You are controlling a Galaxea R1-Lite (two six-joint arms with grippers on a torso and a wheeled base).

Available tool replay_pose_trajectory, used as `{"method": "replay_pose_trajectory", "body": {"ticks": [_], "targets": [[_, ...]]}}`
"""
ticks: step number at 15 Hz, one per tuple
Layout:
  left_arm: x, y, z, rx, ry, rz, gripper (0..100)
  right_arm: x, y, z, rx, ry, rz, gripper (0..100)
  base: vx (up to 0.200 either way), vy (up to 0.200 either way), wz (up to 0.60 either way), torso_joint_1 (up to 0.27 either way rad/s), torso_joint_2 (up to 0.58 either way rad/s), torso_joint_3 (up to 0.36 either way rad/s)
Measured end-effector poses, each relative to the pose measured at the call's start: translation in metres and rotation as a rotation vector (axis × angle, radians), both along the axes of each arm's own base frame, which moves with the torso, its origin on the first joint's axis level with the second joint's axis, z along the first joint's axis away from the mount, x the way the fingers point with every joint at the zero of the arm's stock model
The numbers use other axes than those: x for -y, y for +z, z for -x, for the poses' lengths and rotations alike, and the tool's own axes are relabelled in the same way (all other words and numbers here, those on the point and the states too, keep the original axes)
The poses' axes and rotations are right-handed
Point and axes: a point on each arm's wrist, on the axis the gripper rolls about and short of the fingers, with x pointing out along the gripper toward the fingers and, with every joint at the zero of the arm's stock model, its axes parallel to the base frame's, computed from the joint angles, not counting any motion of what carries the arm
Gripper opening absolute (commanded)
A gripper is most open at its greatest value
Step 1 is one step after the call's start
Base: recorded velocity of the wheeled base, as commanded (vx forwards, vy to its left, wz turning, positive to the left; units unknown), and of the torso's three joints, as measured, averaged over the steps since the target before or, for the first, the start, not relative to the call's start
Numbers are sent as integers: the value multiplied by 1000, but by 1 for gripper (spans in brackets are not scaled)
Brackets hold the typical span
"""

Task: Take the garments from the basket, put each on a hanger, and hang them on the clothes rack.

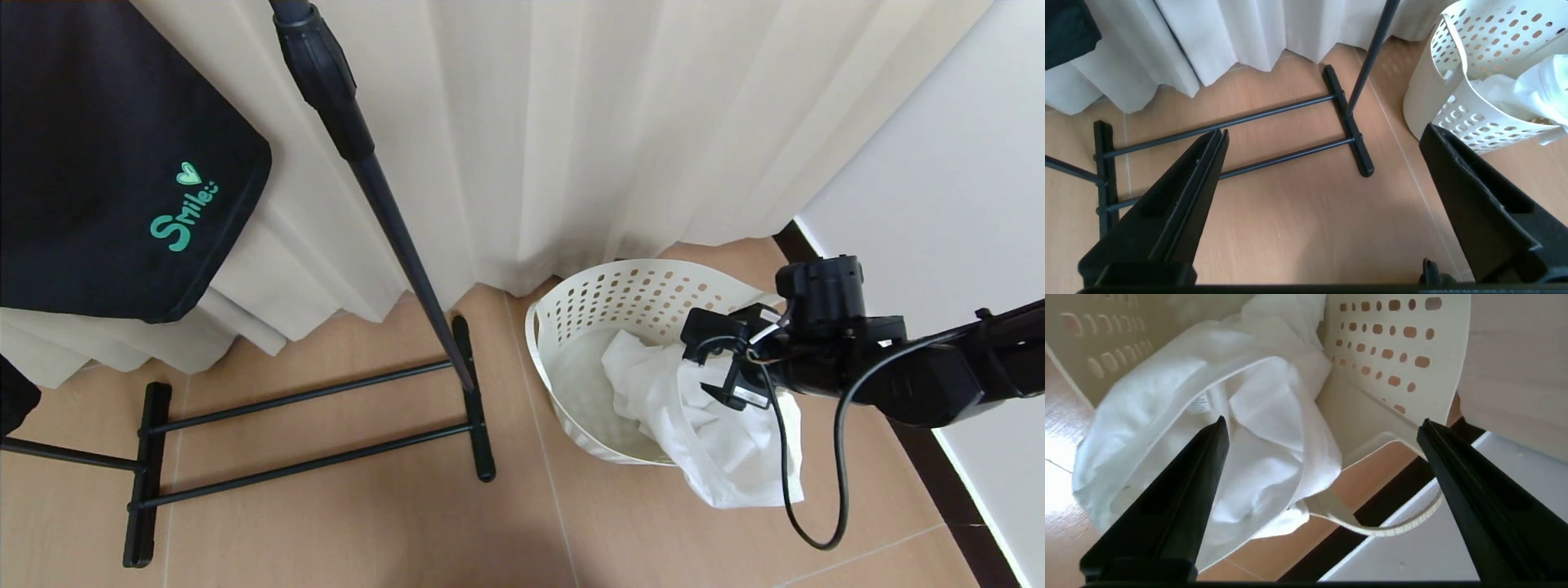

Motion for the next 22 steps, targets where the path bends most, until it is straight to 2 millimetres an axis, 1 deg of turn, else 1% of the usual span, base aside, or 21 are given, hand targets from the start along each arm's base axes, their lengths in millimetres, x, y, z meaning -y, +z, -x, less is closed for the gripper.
{"method": "replay_pose_trajectory", "body": {"ticks": [3,6,9,14,18,19,22], "targets": [[0,0,0,0,0,0,100,6,-18,-22,-13,-40,11,100,0,0,0,0,0,0],[0,0,0,0,0,0,100,6,-31,-41,40,-53,-5,100,0,0,0,0,0,0],[0,0,0,0,0,0,100,6,-44,-53,33,-61,-9,100,0,0,0,0,0,0],[0,0,0,0,0,0,100,1,-49,-76,63,-80,-49,100,0,0,0,0,0,0],[0,0,0,0,0,0,100,-1,-54,-84,66,-80,-51,100,0,0,0,0,0,0],[0,0,0,0,0,0,100,-1,-55,-84,63,-79,-54,0,0,0,0,0,0,0],[0,0,0,0,0,0,100,0,-59,-83,47,-114,-110,0,0,0,0,0,0,0]]}}
